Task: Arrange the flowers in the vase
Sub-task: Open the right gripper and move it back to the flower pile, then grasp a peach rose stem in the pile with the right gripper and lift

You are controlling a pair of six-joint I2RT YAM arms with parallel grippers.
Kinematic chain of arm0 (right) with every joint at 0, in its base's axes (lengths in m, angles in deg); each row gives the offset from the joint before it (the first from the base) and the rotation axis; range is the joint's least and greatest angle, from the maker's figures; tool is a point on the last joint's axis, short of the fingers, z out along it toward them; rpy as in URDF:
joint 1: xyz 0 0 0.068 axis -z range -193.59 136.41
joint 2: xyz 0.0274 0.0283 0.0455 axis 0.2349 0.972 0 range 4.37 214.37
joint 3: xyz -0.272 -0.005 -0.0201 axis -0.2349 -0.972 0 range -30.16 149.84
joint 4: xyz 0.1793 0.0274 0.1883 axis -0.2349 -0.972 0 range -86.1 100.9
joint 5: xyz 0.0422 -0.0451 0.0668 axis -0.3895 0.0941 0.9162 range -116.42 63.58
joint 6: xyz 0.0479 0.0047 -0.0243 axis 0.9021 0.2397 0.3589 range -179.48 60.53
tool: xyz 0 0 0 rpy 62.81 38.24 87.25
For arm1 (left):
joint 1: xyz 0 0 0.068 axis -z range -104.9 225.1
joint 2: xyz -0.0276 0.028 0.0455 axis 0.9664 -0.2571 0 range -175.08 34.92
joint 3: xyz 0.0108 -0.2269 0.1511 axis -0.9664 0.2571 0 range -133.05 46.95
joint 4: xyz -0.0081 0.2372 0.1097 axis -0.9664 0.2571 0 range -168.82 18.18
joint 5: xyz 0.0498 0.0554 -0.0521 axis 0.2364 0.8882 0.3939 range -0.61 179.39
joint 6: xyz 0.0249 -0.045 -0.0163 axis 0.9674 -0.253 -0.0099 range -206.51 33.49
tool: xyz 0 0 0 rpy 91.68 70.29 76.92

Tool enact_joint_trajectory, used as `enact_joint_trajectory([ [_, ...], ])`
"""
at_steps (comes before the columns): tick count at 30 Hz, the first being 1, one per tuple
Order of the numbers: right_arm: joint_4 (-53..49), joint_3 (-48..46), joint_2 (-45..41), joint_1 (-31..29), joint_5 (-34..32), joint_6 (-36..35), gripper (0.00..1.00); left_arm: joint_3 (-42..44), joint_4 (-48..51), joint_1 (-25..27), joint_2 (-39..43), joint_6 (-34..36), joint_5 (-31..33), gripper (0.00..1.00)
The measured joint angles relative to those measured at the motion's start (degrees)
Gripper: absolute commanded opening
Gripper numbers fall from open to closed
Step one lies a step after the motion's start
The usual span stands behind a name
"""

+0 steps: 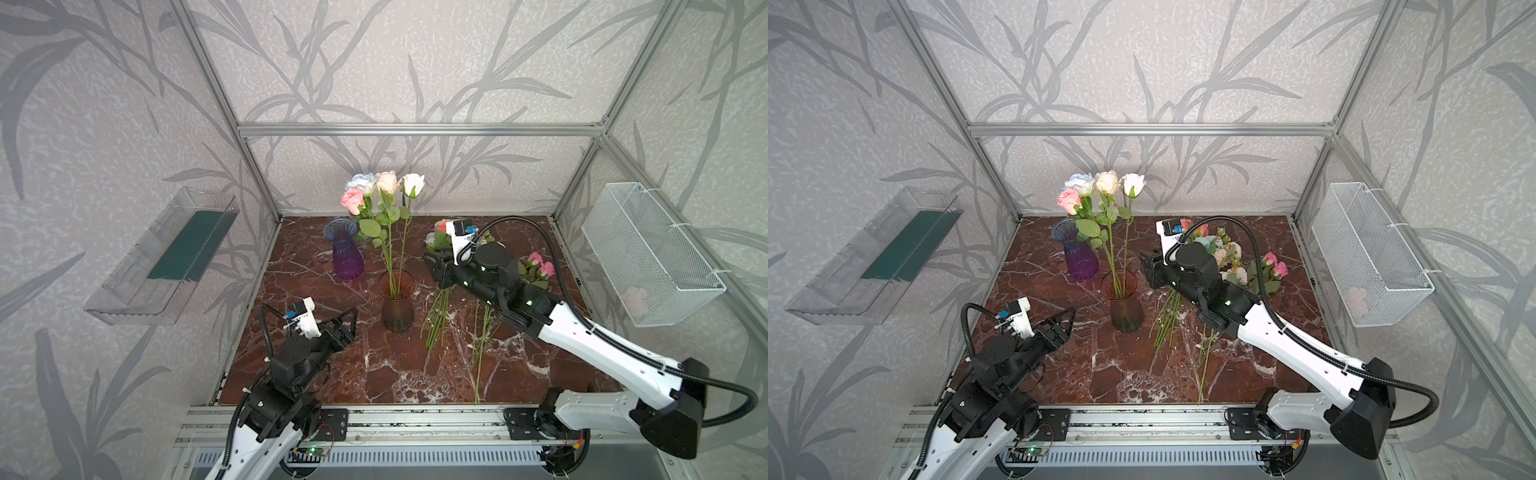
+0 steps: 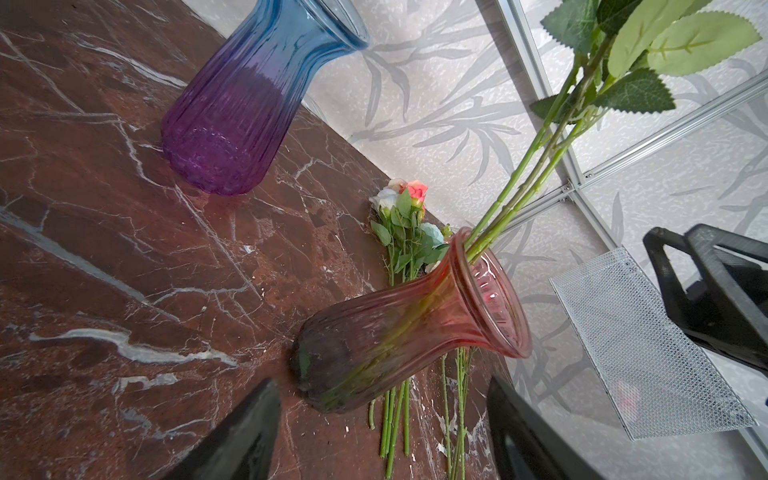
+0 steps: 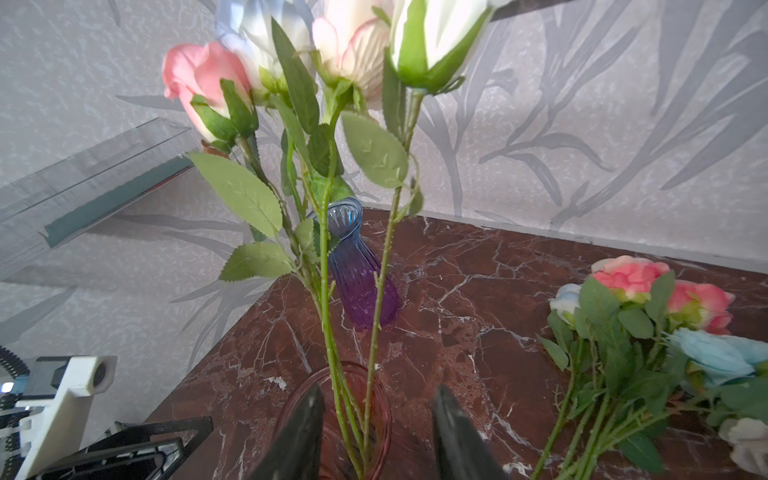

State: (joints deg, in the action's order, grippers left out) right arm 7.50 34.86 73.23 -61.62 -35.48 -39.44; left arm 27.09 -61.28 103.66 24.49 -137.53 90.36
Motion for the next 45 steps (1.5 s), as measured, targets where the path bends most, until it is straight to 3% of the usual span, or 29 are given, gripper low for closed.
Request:
enact_joint_trajectory([
  [4,-2.99,-2.73,-6.01,2.54,-1.81,-0.72,0.43,0.42,-1.64,0.00,-0.52,0.02,-1.44,0.79],
  [8,-6.05,-7.17,-9.09,12.61,-0.07,1.49,0.36,3.02,-6.10,0.00,-2.69,-0.76,-3.76,0.77],
  [12,-9.51,-11.58,-6.67,21.99,3.48,4.76,0.25,8.28,-13.35,0.02,-8.24,-3.80,-7.06,0.75],
  [15,-12.28,-13.16,-2.12,24.65,5.46,6.36,0.23,9.97,-15.50,0.11,-12.39,-5.20,-9.46,0.74],
  [17,-13.22,-13.60,1.05,25.31,6.14,6.97,0.25,9.99,-16.52,0.13,-14.16,-5.81,-10.36,0.74],
  [20,-13.99,-13.57,6.56,25.86,6.78,7.80,0.35,9.97,-17.57,0.15,-14.38,-6.27,-10.78,0.74],
  [23,-14.71,-12.85,12.33,26.03,6.56,8.59,0.36,9.99,-17.86,0.15,-13.20,-6.54,-10.91,0.74],
  [35,-17.14,-6.56,27.93,26.97,5.57,10.75,0.35,9.99,-16.72,0.17,-9.22,-6.62,-9.86,0.75],
  [41,-17.73,-6.25,31.32,27.69,4.79,11.74,0.33,10.01,-17.97,0.22,-11.93,-6.56,-10.12,0.76],
  [45,-17.68,-5.60,33.83,27.87,4.39,11.91,0.26,9.99,-20.11,0.22,-15.26,-6.23,-10.97,0.76],
])
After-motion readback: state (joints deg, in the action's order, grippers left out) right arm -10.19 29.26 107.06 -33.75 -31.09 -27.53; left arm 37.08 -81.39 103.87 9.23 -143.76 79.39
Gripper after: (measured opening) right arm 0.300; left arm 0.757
